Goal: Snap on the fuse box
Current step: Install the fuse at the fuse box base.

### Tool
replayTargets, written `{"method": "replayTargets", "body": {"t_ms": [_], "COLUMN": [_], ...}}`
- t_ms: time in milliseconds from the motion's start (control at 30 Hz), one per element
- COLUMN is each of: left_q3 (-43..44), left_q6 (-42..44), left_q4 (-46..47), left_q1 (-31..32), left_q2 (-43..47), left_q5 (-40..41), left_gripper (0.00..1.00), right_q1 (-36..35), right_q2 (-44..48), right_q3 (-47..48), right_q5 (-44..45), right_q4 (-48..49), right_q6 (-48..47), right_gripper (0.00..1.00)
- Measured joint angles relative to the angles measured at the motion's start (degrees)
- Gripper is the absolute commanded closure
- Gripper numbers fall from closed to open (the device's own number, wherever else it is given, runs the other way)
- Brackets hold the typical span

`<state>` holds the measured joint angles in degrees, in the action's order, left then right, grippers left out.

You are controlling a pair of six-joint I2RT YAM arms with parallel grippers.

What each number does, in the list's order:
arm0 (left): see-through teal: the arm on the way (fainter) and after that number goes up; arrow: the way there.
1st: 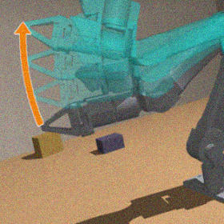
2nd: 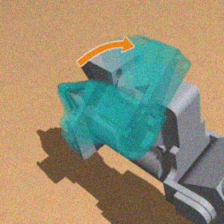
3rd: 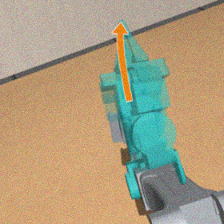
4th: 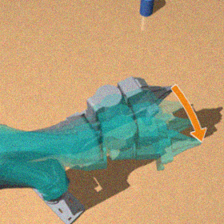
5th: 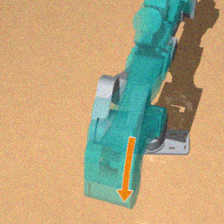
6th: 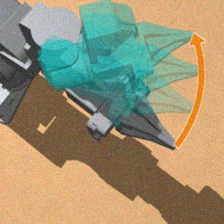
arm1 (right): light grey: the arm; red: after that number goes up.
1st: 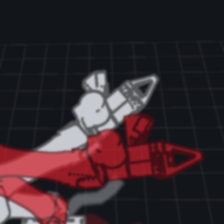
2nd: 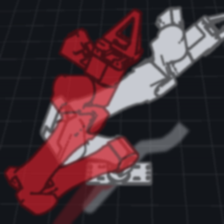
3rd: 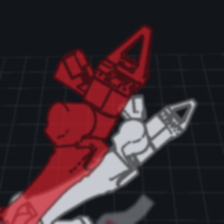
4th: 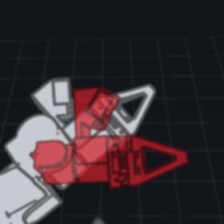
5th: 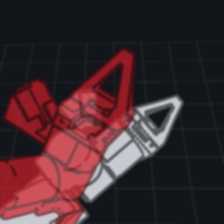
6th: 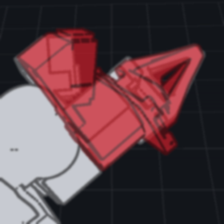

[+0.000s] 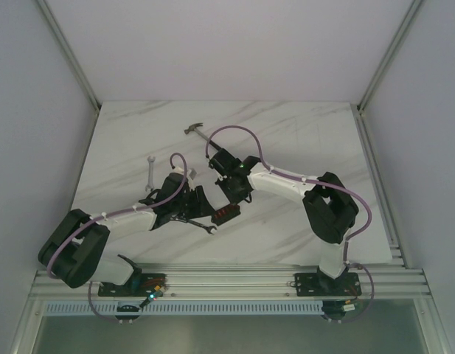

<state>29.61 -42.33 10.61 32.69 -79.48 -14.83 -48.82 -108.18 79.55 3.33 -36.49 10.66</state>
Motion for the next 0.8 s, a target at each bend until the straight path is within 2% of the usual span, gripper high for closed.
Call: {"method": "replayTargets", "body": {"t_ms": [800], "left_q3": [0.3], "left_q6": [-0.2], "left_q4": [0.0], "left_q1": [0.0], "left_q2": [-0.2], "left_q5": [-0.2], "left_gripper": [0.54], "right_q1": [-2.2], "right_q2": [0.1], "right_q3": [-2.0], "right_q5": [4.8], "right_q4": [2.7], "right_q6": [0.7], "right_gripper": [1.0]}}
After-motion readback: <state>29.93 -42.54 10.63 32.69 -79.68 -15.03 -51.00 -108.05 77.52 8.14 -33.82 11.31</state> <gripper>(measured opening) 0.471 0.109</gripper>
